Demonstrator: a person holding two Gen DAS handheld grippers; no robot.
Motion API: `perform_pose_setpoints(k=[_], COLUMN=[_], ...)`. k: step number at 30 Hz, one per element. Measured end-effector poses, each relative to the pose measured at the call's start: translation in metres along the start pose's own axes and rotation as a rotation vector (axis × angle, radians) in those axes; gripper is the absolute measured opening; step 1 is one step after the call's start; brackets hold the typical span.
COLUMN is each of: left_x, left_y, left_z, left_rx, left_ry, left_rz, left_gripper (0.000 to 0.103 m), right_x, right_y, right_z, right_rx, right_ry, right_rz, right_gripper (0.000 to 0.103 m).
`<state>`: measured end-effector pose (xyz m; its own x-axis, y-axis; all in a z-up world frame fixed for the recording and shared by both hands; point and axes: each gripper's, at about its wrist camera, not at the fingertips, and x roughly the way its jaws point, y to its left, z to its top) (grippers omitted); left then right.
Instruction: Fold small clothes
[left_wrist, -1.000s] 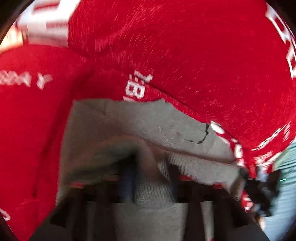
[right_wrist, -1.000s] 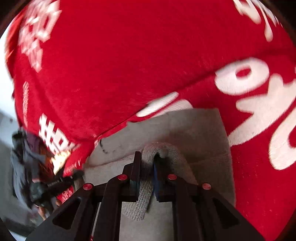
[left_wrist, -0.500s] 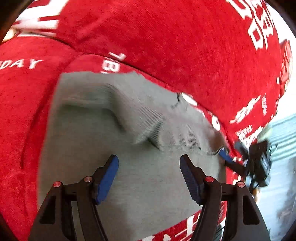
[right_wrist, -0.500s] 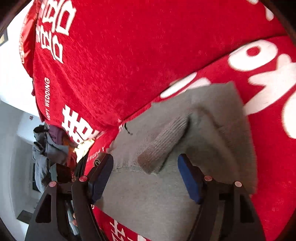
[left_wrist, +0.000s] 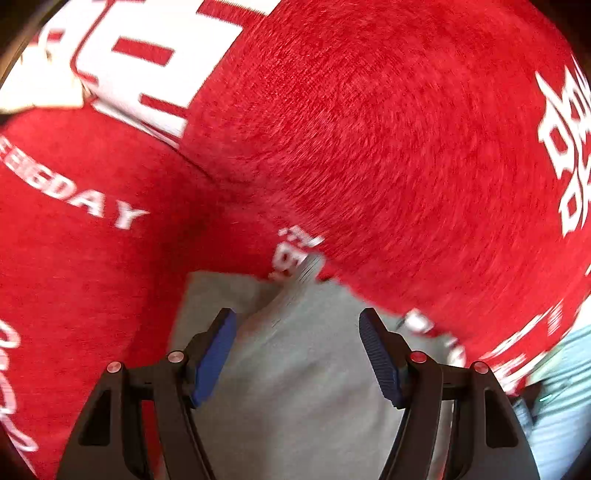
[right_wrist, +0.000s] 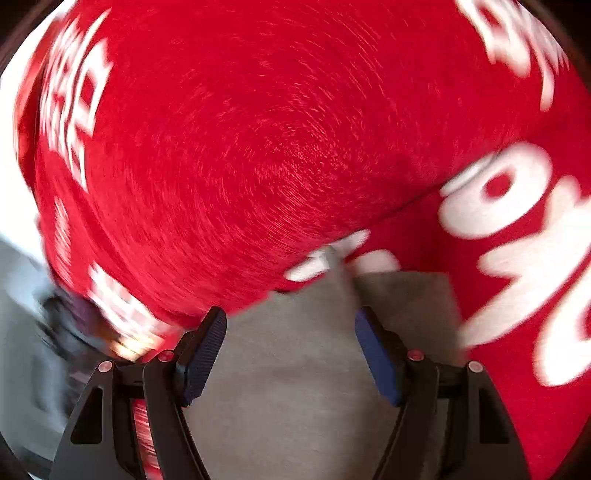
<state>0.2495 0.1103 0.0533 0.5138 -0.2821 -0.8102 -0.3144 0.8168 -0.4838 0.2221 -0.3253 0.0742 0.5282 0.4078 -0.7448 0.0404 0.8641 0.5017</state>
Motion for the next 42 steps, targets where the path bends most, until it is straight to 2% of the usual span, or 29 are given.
perform_pose_setpoints(k=[2,4,7,8,9,12,14,15,16,17,20,22,24,26,28,30,32,33,34,35,37,39,41,42], left_x=[0.007,0.028,0.053,0.059,0.062,0.058,0.059,0.059,0.058,0.053,0.024,0.002,0.0,-0.001,0.0,0.005,0.006,0.006,0.005,0.002,-0.006,-0.016,-0.032,-0.04], left_y=[-0.012,-0.035,-0.055,-0.051,-0.042,-0.014,-0.001,0.011,0.018,0.024,0.016,-0.004,-0.041,-0.068,-0.082,-0.082,-0.066,-0.053,-0.042,-0.031,0.001,0.027,0.035,0.036], left_z=[-0.014,-0.03,-0.037,-0.032,-0.025,0.001,0.01,0.016,0.019,0.021,0.016,-0.002,-0.038,-0.07,-0.096,-0.109,-0.122,-0.12,-0.117,-0.114,-0.104,-0.098,-0.099,-0.101], left_rx=[0.114,0.249,0.381,0.384,0.362,0.249,0.224,0.195,0.162,0.124,0.136,0.197,0.301,0.428,0.506,0.529,0.523,0.501,0.474,0.441,0.34,0.233,0.2,0.194], left_ry=[0.037,0.109,0.105,0.086,0.077,0.053,0.031,0.051,0.071,0.082,0.012,-0.038,-0.017,-0.016,-0.033,-0.02,0.002,-0.004,-0.023,-0.042,-0.015,0.018,-0.017,-0.034], left_rz=[0.066,0.13,0.226,0.276,0.289,0.272,0.362,0.326,0.296,0.277,0.268,0.288,0.255,0.268,0.303,0.337,0.382,0.38,0.39,0.421,0.373,0.338,0.349,0.347], left_gripper=[0.07,0.07,0.07,0.07,0.07,0.07,0.07,0.07,0.07,0.07,0.07,0.07,0.07,0.07,0.07,0.07,0.072,0.079,0.099,0.103,0.103,0.103,0.103,0.103], right_x=[0.008,0.029,0.063,0.07,0.077,0.083,0.069,0.064,0.061,0.057,0.025,0.01,0.006,0.014,0.026,0.031,0.022,0.018,0.011,0.005,-0.012,-0.027,-0.037,-0.039], right_y=[0.026,0.055,0.081,0.081,0.075,0.031,0.001,-0.006,-0.012,-0.017,-0.005,0.016,0.044,0.075,0.1,0.102,0.089,0.082,0.069,0.055,0.024,0.015,0.02,0.026], right_z=[-0.011,-0.023,-0.035,-0.036,-0.034,-0.018,-0.007,-0.004,-0.002,-0.001,-0.011,-0.028,-0.054,-0.084,-0.112,-0.129,-0.134,-0.129,-0.124,-0.12,-0.112,-0.112,-0.113,-0.116], right_rx=[-0.164,-0.317,-0.489,-0.505,-0.504,-0.399,-0.28,-0.248,-0.231,-0.211,-0.238,-0.309,-0.396,-0.494,-0.584,-0.623,-0.608,-0.577,-0.53,-0.488,-0.417,-0.404,-0.399,-0.391], right_ry=[0.025,0.076,0.138,0.148,0.163,0.184,0.152,0.14,0.146,0.155,0.092,0.075,0.094,0.127,0.145,0.163,0.14,0.137,0.135,0.127,0.109,0.098,0.092,0.09], right_rz=[-0.092,-0.175,-0.281,-0.301,-0.329,-0.375,-0.296,-0.294,-0.358,-0.386,-0.376,-0.363,-0.343,-0.317,-0.336,-0.372,-0.374,-0.383,-0.396,-0.406,-0.407,-0.384,-0.494,-0.505], right_gripper=[0.076,0.076,0.076,0.076,0.076,0.075,0.075,0.076,0.076,0.075,0.076,0.077,0.079,0.079,0.079,0.079,0.08,0.08,0.081,0.081,0.081,0.081,0.082,0.082])
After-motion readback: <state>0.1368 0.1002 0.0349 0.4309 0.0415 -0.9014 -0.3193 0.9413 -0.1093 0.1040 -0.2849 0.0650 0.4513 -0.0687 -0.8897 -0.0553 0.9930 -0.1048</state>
